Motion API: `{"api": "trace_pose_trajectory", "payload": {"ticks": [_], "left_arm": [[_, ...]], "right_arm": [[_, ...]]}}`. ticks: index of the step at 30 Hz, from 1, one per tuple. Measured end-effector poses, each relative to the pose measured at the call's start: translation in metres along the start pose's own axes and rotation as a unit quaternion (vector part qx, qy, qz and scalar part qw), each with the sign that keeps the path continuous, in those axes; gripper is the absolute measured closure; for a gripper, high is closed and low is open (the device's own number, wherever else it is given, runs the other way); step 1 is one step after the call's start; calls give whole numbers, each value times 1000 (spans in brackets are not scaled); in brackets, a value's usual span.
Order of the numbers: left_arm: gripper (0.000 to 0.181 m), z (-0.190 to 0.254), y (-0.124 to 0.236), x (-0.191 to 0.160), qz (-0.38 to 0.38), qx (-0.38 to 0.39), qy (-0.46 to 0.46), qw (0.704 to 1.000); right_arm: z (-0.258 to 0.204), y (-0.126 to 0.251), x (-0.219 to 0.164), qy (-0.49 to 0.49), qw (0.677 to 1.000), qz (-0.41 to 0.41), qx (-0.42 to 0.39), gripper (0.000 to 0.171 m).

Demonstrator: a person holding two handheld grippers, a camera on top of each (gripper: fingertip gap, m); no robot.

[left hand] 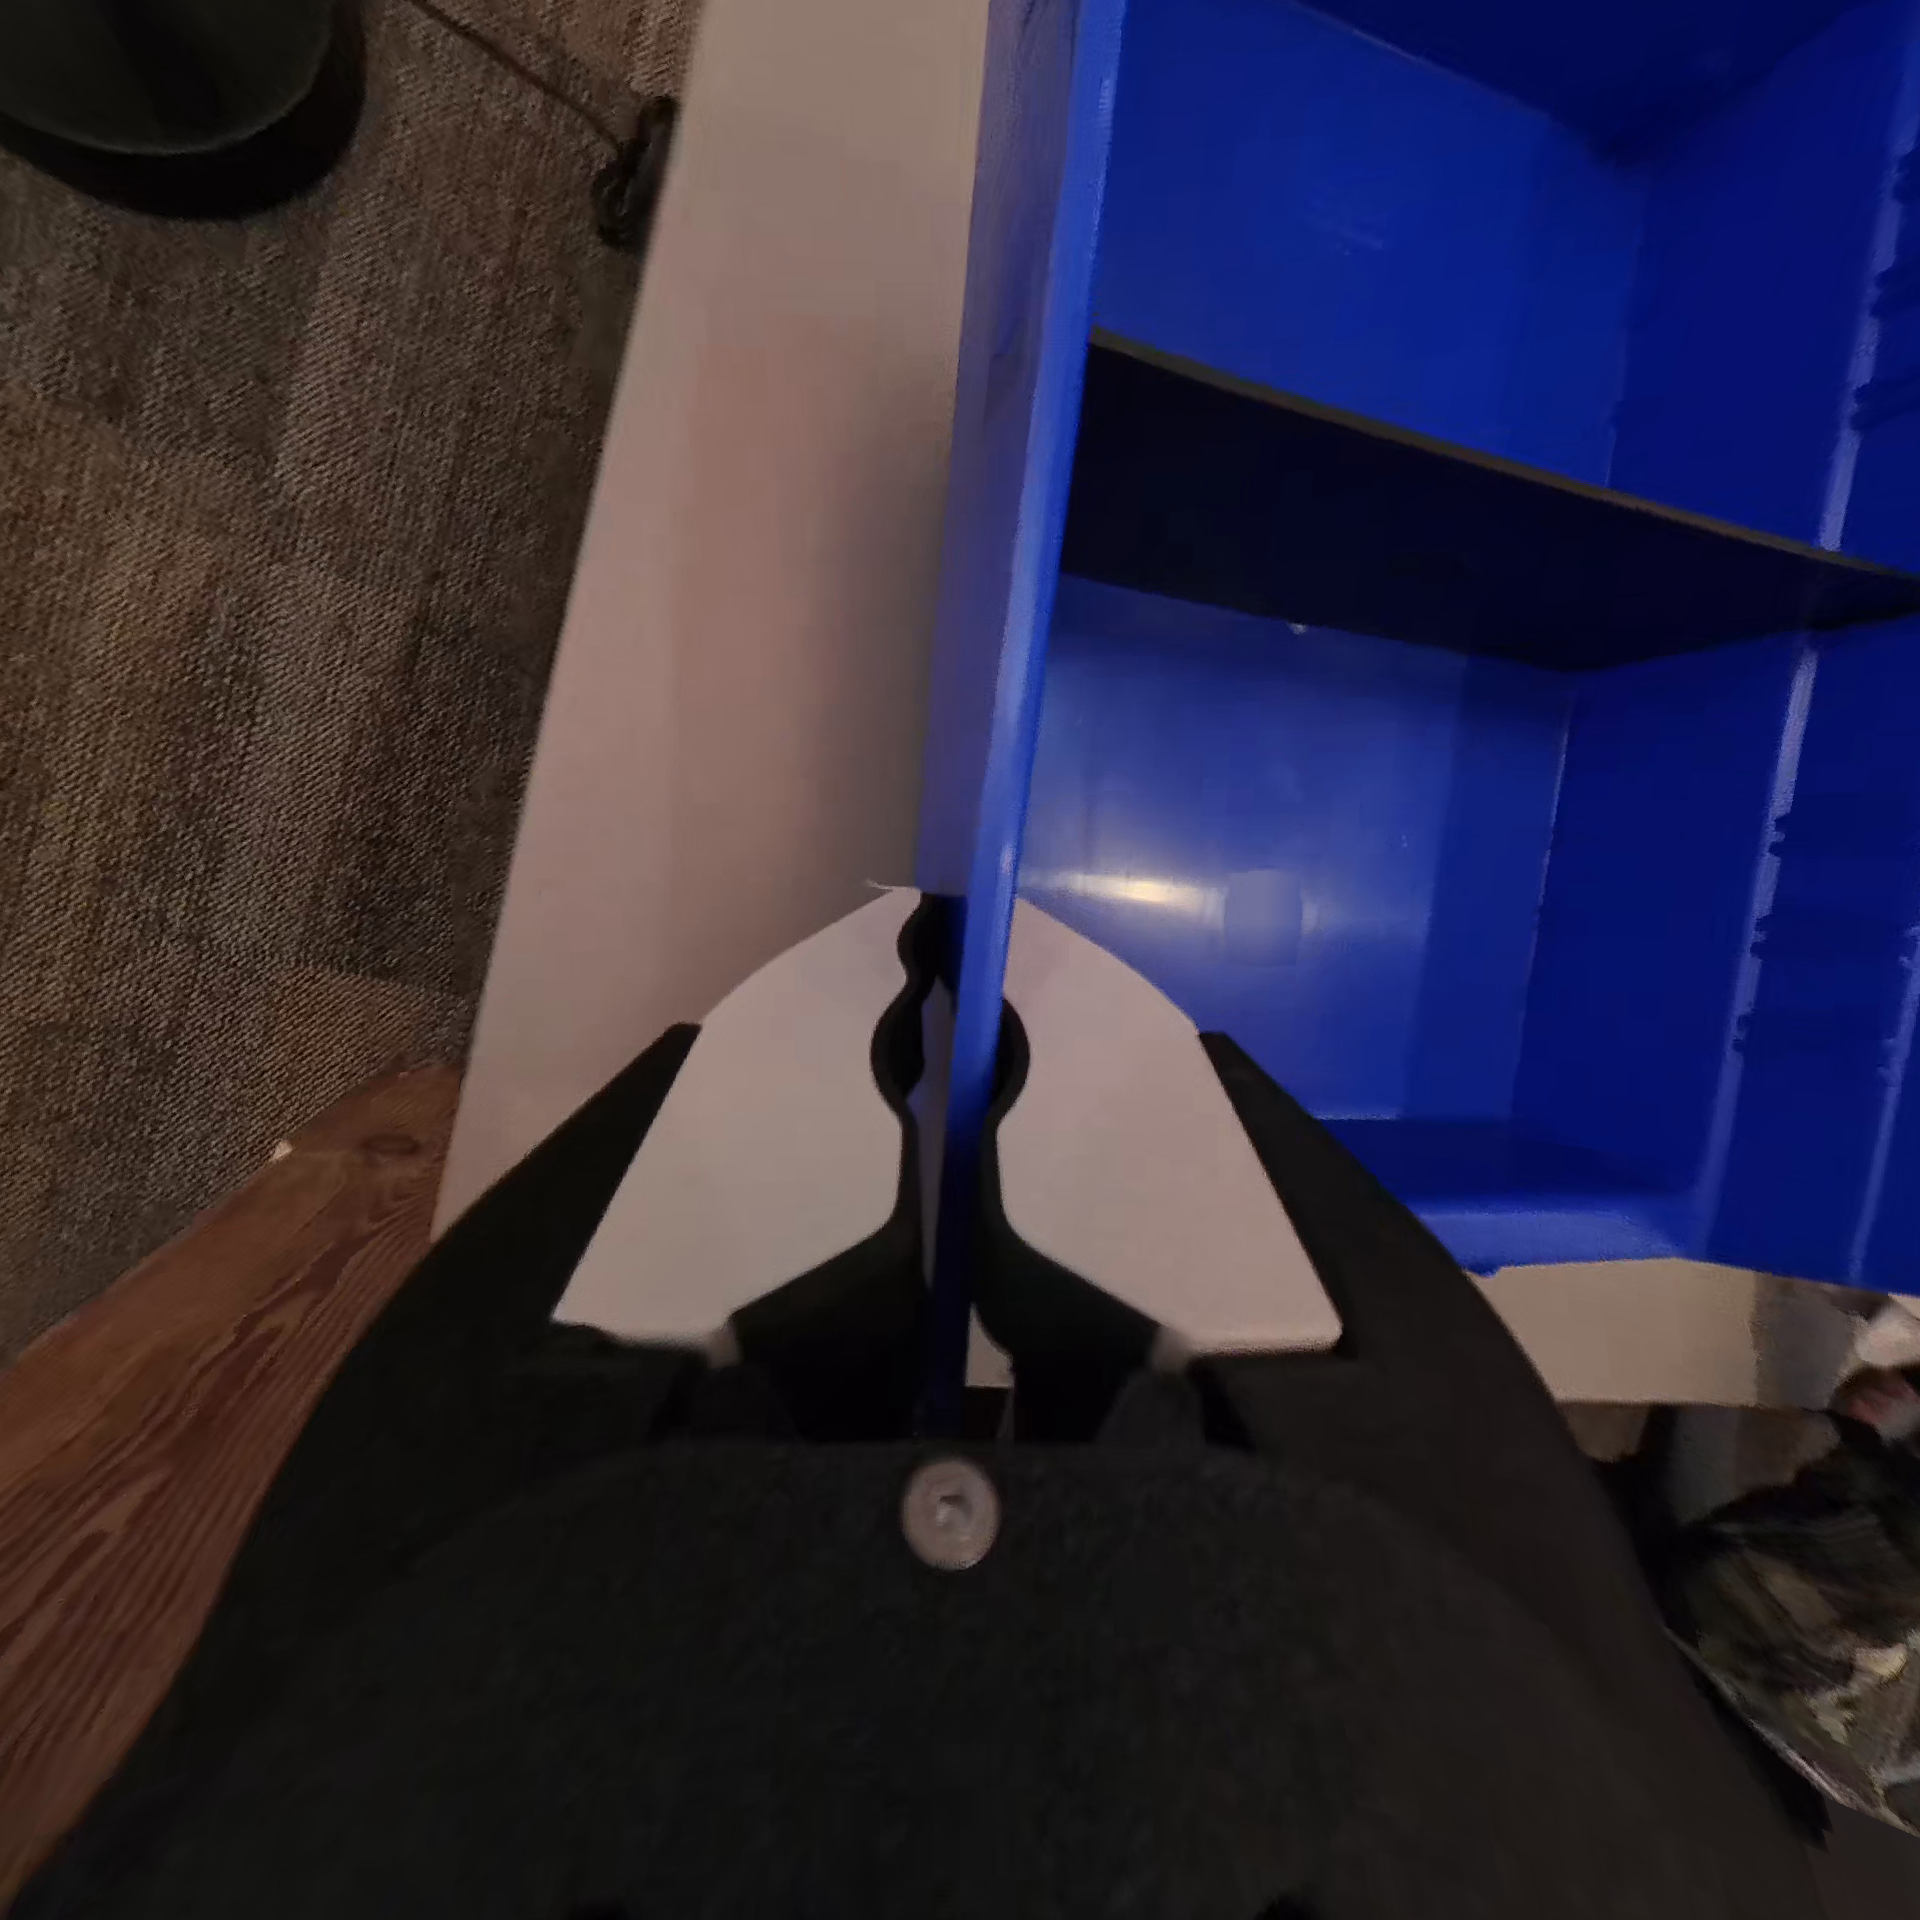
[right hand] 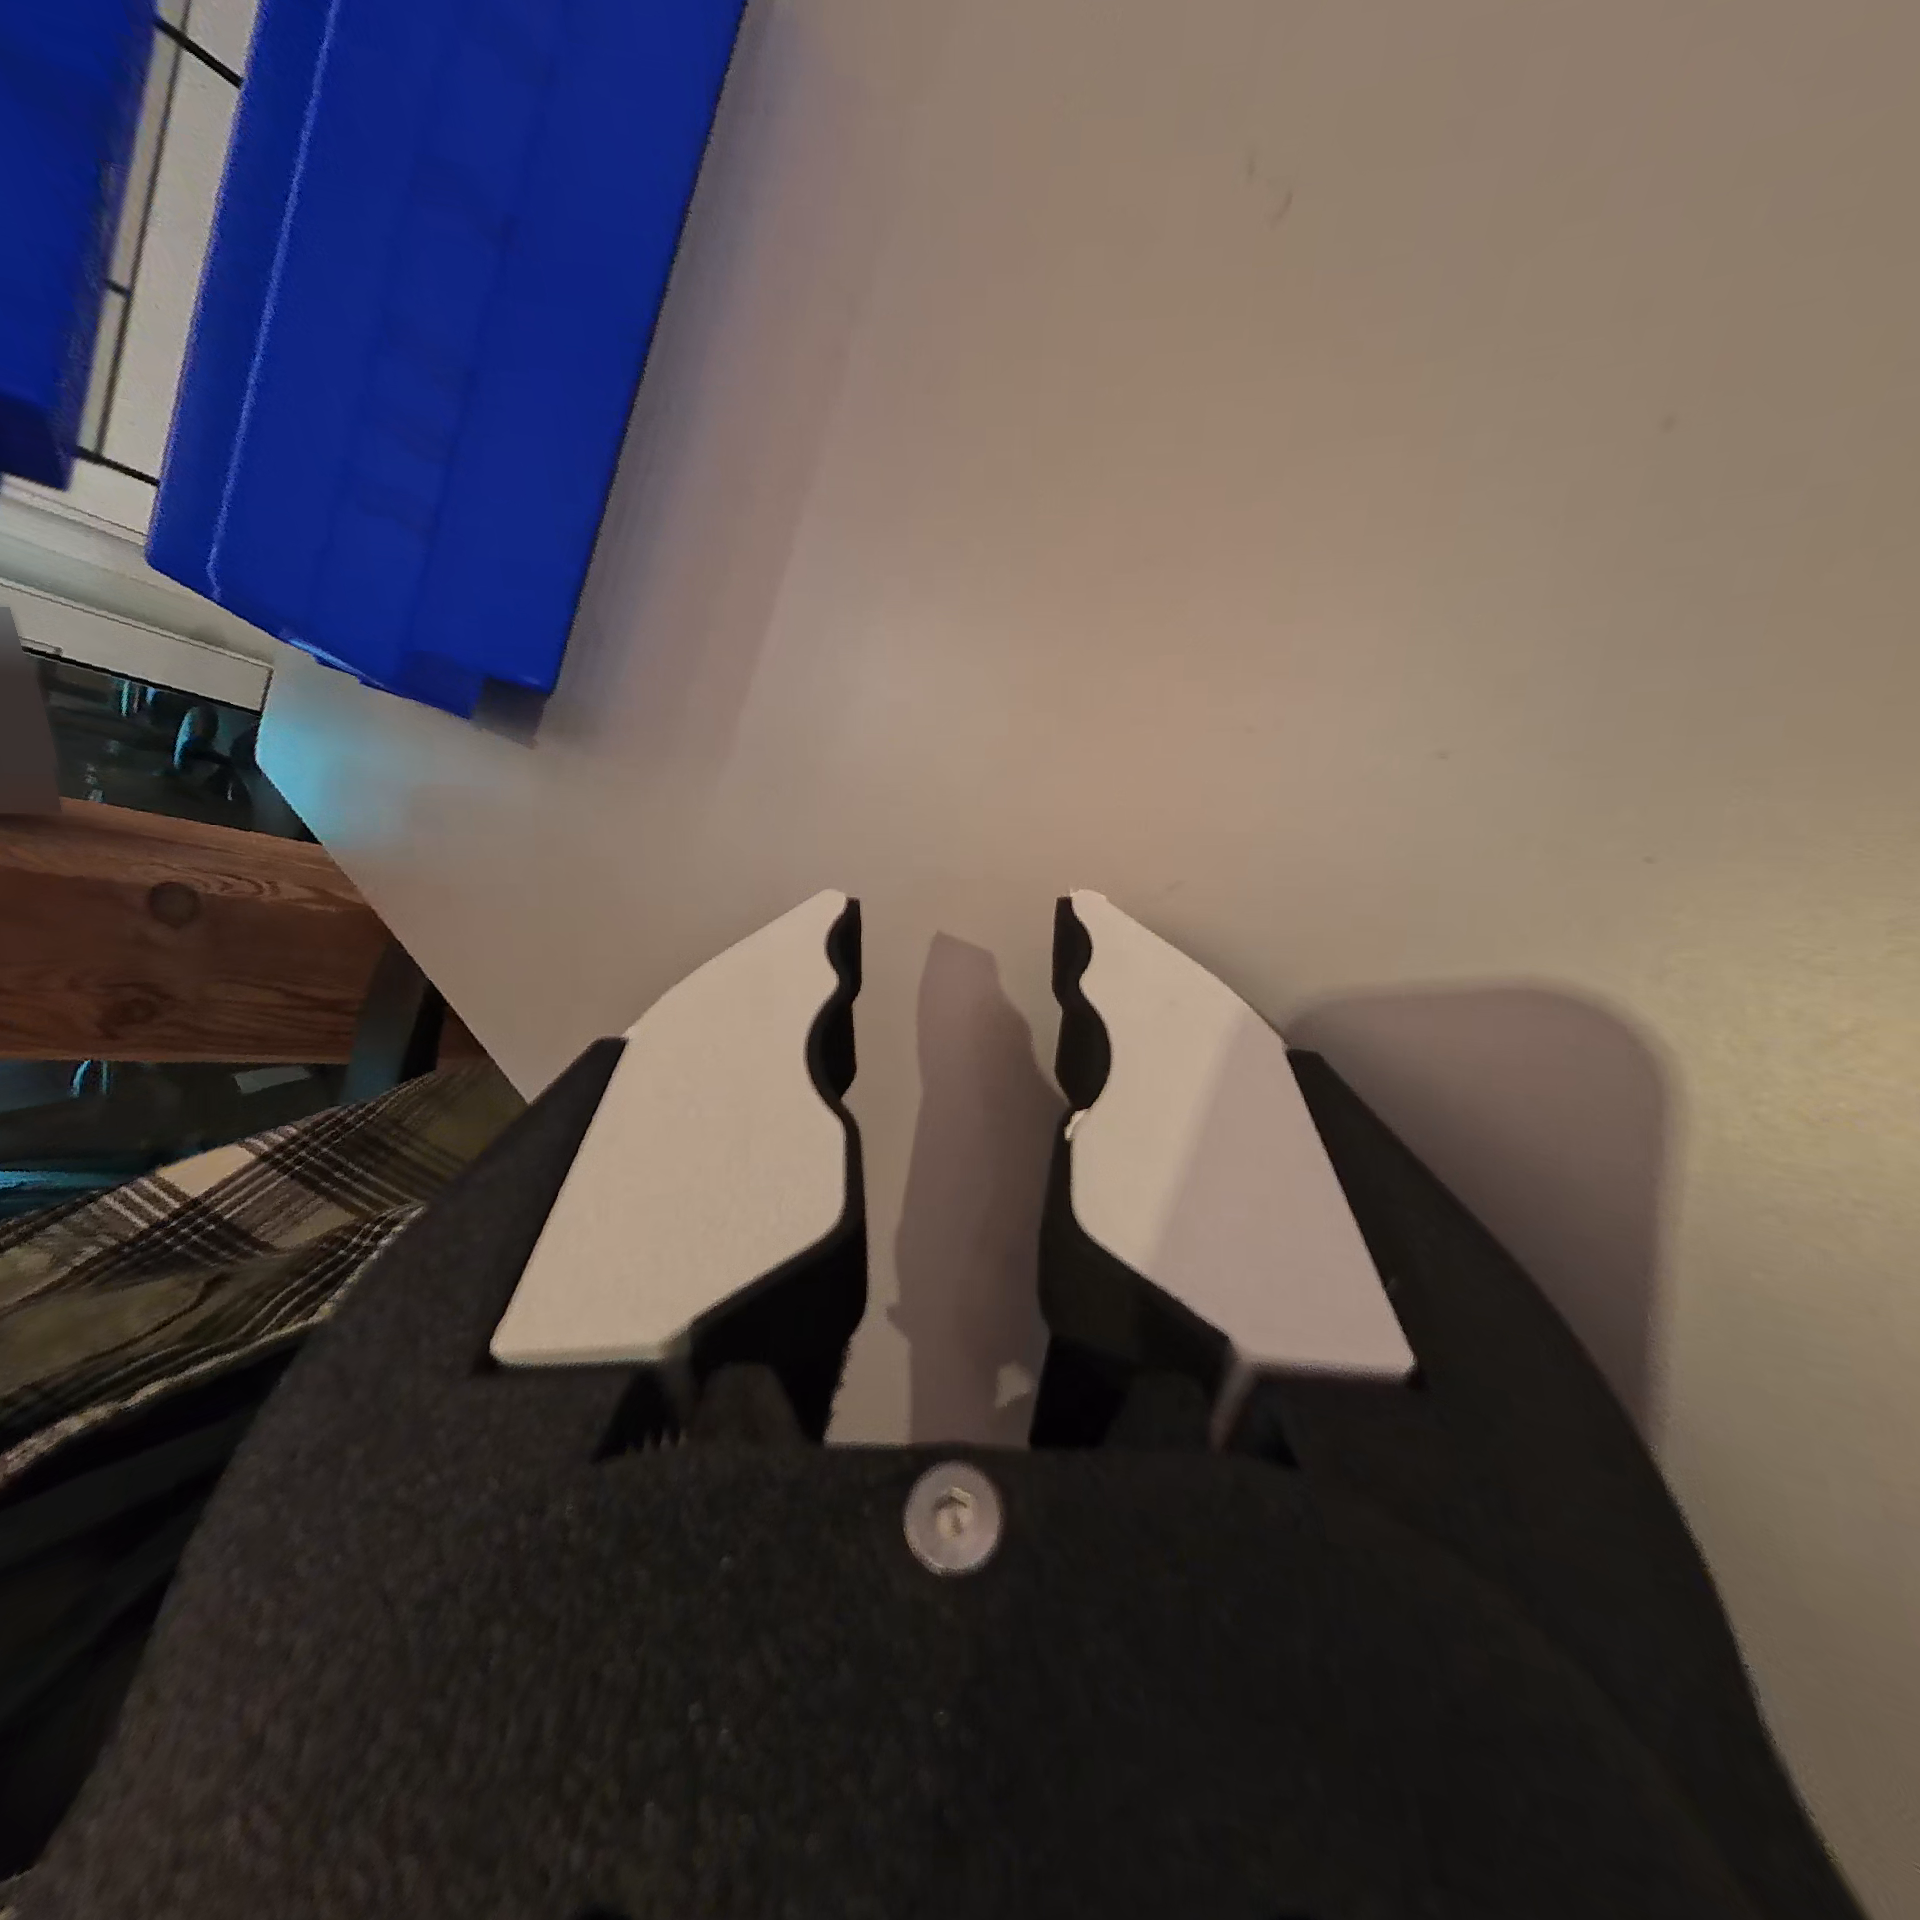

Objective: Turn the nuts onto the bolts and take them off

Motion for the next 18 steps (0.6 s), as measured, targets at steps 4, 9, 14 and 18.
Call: {"api": "trace_pose_trajectory", "payload": {"ticks": [4, 9, 14, 18], "left_arm": [[176, 55, 8, -2, -13, -35, -44, 998], [176, 132, -1, -19, -44, -81, -115, 989], [176, 202, -21, -42, -70, -108, -195, 972], [175, 248, -38, -57, -91, -116, -246, 958]], "right_arm": [[-1, 1, 0, -1, 1000, -1, 1, 136], [-3, 2, 0, -2, 1000, 0, 3, 136], [-5, 7, 0, 2, 1000, 4, 2, 136], [-5, 13, -2, -1, 1000, 14, 0, 136]]}}
Point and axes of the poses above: each gripper's, where its closed fingertips meet, y back along the fingers, x out of its top, z = x × y across the jaws, the point moved 10 cm from there along y, back along the fingers, and after that the axes turned 12 degrees about y, right-handed, at the moved point
